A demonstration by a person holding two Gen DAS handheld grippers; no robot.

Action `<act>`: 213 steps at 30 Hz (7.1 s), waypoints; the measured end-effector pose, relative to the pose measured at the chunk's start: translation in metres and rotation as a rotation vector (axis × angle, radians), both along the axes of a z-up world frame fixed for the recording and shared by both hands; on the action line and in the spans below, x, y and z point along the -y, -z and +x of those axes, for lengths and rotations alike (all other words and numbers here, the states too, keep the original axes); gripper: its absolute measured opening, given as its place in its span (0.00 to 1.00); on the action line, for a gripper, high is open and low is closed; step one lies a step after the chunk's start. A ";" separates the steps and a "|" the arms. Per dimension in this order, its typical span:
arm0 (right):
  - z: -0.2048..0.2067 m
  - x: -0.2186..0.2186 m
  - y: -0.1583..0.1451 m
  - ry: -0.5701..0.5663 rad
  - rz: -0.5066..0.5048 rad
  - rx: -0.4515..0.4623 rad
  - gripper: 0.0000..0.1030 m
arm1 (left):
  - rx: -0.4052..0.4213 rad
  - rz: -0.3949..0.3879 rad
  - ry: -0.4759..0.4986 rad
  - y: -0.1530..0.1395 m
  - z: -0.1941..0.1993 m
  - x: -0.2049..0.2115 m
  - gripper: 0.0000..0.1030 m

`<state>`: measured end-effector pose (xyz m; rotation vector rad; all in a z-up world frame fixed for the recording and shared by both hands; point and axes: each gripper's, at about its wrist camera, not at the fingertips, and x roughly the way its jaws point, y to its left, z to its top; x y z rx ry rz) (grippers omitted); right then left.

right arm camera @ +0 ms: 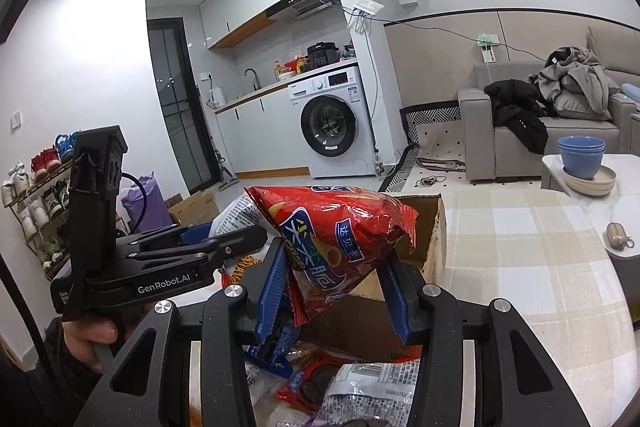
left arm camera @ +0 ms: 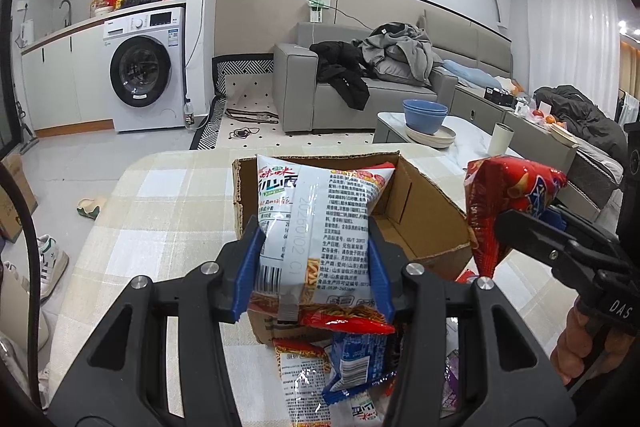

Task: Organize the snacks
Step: 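Lift the red chip bag with the right tool while the left tool carries the noodle bag over the box, then open the right tool over the box while the left tool drops the noodle bag in, then withdraw both tools from the box back toward the remaining snacks, then grasp the dotted cracker pack with the right tool while the left tool grasps the orange cake bar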

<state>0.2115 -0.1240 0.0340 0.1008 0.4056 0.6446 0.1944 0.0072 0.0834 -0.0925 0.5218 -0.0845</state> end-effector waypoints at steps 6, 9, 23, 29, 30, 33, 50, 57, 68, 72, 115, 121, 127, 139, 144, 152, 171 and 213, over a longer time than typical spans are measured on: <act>0.011 -0.005 0.005 0.003 0.009 -0.011 0.44 | 0.017 0.004 -0.013 0.002 0.016 0.000 0.43; 0.018 -0.005 0.010 0.003 0.020 -0.021 0.44 | 0.023 -0.005 -0.024 0.004 0.025 0.001 0.43; 0.041 -0.006 0.022 0.030 0.063 -0.050 0.44 | 0.042 0.011 -0.047 0.021 0.046 0.005 0.44; 0.041 0.001 0.021 0.050 0.066 -0.043 0.49 | 0.026 0.006 -0.031 0.027 0.046 0.005 0.44; 0.038 0.002 0.020 0.054 0.064 -0.043 0.50 | 0.024 0.005 -0.030 0.027 0.047 0.005 0.44; 0.039 0.002 0.019 0.058 0.055 -0.050 0.62 | 0.016 0.001 -0.025 0.029 0.050 0.001 0.48; 0.018 0.013 0.016 0.053 -0.003 -0.096 1.00 | -0.041 -0.007 -0.039 0.035 0.028 -0.014 0.99; 0.007 0.021 0.020 0.073 -0.010 -0.146 1.00 | -0.056 0.007 -0.050 0.034 0.001 -0.021 0.99; -0.019 0.032 0.025 0.089 -0.042 -0.164 1.00 | -0.056 0.107 -0.011 0.027 -0.044 -0.002 0.99; -0.030 0.032 0.025 0.086 -0.063 -0.153 1.00 | -0.061 0.105 0.007 0.031 -0.064 -0.001 0.99; -0.118 0.029 0.066 0.041 -0.213 -0.229 1.00 | -0.144 0.056 0.026 0.088 -0.169 -0.005 0.99; -0.122 0.024 0.071 0.002 -0.242 -0.256 1.00 | -0.153 0.060 0.036 0.093 -0.169 -0.002 0.99; -0.123 0.010 0.086 -0.027 -0.328 -0.311 1.00 | -0.165 0.063 0.048 0.099 -0.166 0.001 0.99; -0.122 -0.007 0.108 -0.070 -0.405 -0.390 1.00 | -0.208 0.086 0.100 0.110 -0.161 0.010 0.99; -0.122 -0.013 0.115 -0.098 -0.421 -0.403 1.00 | -0.214 0.097 0.110 0.112 -0.160 0.013 0.99; -0.125 -0.019 0.120 -0.121 -0.491 -0.384 0.99 | -0.225 0.093 0.118 0.114 -0.158 0.012 0.99; -0.137 -0.014 0.118 -0.085 -0.511 -0.315 0.70 | -0.274 0.162 0.239 0.123 -0.152 0.030 0.99; -0.137 -0.015 0.118 -0.108 -0.489 -0.329 0.79 | -0.347 0.146 0.514 0.126 -0.145 0.047 0.49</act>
